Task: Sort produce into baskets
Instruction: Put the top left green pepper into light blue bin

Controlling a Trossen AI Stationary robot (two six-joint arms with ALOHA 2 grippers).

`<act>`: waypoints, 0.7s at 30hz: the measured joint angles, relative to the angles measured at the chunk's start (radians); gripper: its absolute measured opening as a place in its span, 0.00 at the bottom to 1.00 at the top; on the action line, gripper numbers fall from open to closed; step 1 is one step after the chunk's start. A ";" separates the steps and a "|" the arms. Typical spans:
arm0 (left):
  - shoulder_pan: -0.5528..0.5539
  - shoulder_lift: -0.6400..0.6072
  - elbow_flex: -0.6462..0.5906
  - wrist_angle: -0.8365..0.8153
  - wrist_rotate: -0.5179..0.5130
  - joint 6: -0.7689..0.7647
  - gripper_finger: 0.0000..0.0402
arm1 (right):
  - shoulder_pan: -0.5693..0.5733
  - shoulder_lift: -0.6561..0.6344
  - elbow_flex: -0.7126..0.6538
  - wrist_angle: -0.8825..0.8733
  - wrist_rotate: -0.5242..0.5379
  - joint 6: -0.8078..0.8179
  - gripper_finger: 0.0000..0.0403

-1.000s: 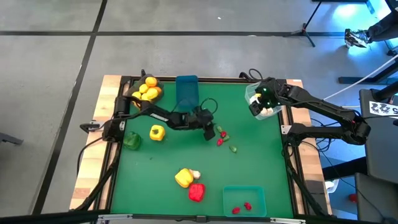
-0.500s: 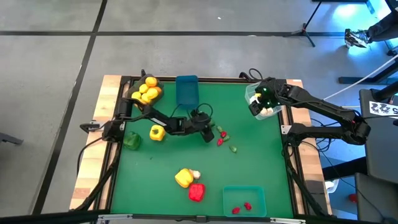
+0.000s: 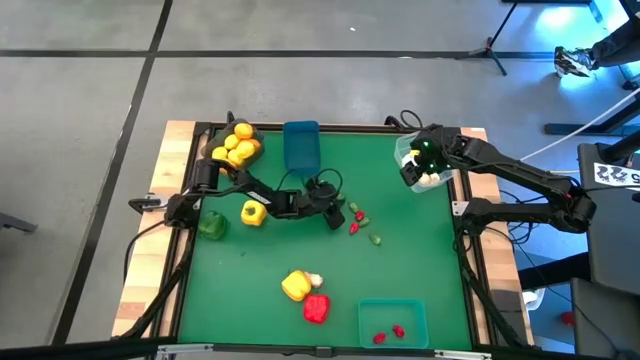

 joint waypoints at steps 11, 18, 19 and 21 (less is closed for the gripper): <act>-0.029 -0.002 -0.001 -0.002 -0.004 -0.008 0.23 | 0.000 0.000 0.000 0.000 0.000 0.000 0.60; -0.048 -0.038 -0.005 -0.011 0.037 -0.015 0.20 | 0.000 0.000 0.000 0.000 0.000 0.000 0.60; -0.052 -0.052 -0.006 -0.010 0.037 -0.014 0.20 | 0.000 0.000 0.000 0.000 0.000 0.000 0.60; -0.057 -0.091 -0.005 0.000 0.032 -0.014 0.21 | 0.000 0.000 0.000 0.000 0.000 0.000 0.60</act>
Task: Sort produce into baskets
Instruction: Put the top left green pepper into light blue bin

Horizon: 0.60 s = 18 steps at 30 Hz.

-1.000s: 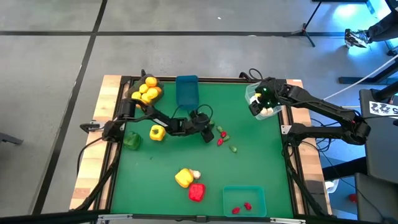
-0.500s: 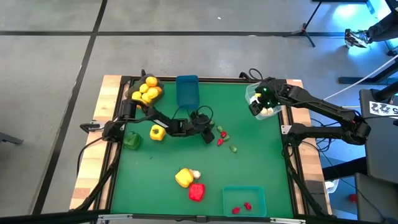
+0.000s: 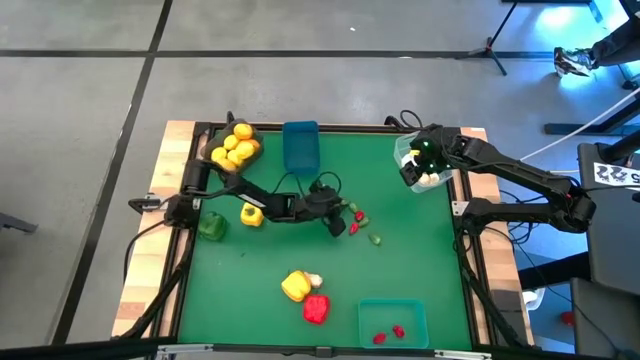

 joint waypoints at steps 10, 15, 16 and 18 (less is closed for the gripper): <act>-0.061 -0.231 0.002 0.027 -0.014 0.039 0.21 | 0.000 0.000 0.000 0.001 0.000 0.000 0.60; -0.111 -0.313 0.005 0.038 -0.016 0.049 0.21 | 0.000 0.000 0.000 0.002 0.000 0.002 0.60; -0.120 -0.324 0.005 0.039 -0.003 0.047 0.21 | 0.000 0.000 0.000 0.002 0.000 0.001 0.60; -0.136 -0.334 0.012 0.042 0.065 0.047 0.21 | 0.000 0.000 0.000 0.002 0.000 0.001 0.60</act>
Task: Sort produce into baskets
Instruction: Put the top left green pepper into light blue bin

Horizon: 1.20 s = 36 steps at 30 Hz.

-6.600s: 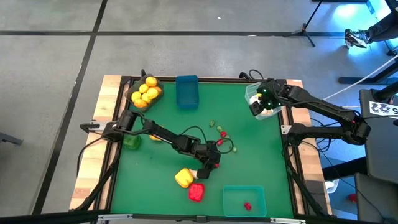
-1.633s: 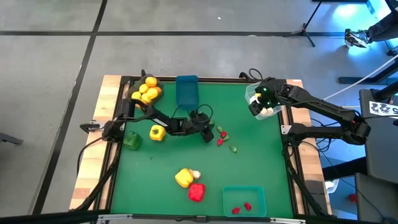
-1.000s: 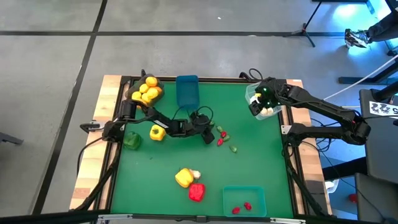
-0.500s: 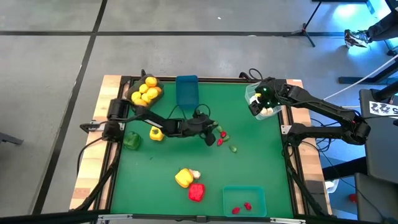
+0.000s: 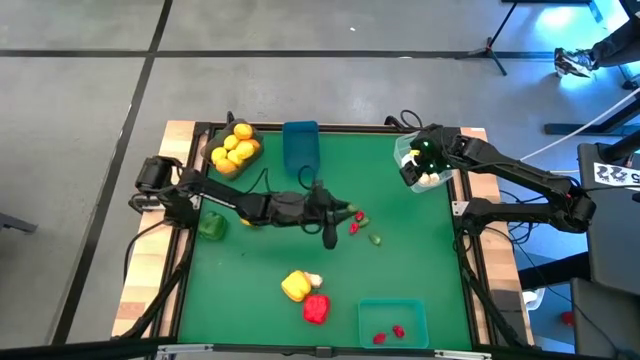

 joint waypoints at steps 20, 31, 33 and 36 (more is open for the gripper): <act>-0.149 0.146 0.310 -0.028 0.203 0.047 0.21 | 0.001 0.000 0.000 -0.005 -0.042 -0.001 0.60; -0.168 0.380 0.578 -0.095 0.213 0.037 0.21 | 0.000 0.000 0.000 -0.006 -0.048 -0.045 0.60; -0.175 0.420 0.609 -0.113 0.227 0.021 0.21 | 0.000 0.000 0.000 -0.005 -0.048 -0.059 0.60; -0.188 0.474 0.646 -0.134 0.237 0.004 0.21 | 0.000 0.000 0.000 -0.006 -0.049 -0.065 0.60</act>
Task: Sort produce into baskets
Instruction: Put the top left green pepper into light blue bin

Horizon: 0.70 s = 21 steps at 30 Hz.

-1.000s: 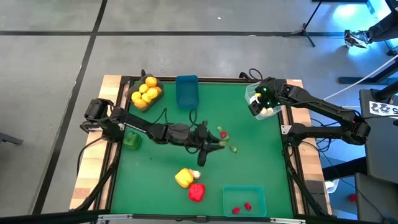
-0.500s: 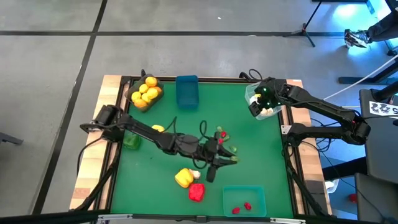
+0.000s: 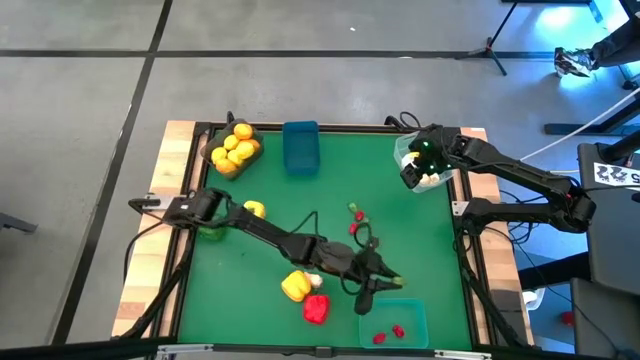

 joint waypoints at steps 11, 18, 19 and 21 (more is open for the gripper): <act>-0.093 0.064 0.033 -0.164 0.040 0.112 0.21 | 0.000 0.000 0.000 0.004 0.000 -0.022 0.60; -0.132 0.063 0.033 -0.271 0.042 0.174 0.21 | 0.000 0.000 0.000 0.004 0.000 -0.022 0.60; -0.130 0.064 0.033 -0.275 0.040 0.163 0.21 | 0.000 0.000 0.000 0.004 0.000 -0.022 0.60; -0.122 0.063 0.033 -0.268 0.034 0.132 0.21 | 0.000 0.000 0.000 0.004 0.000 -0.022 0.60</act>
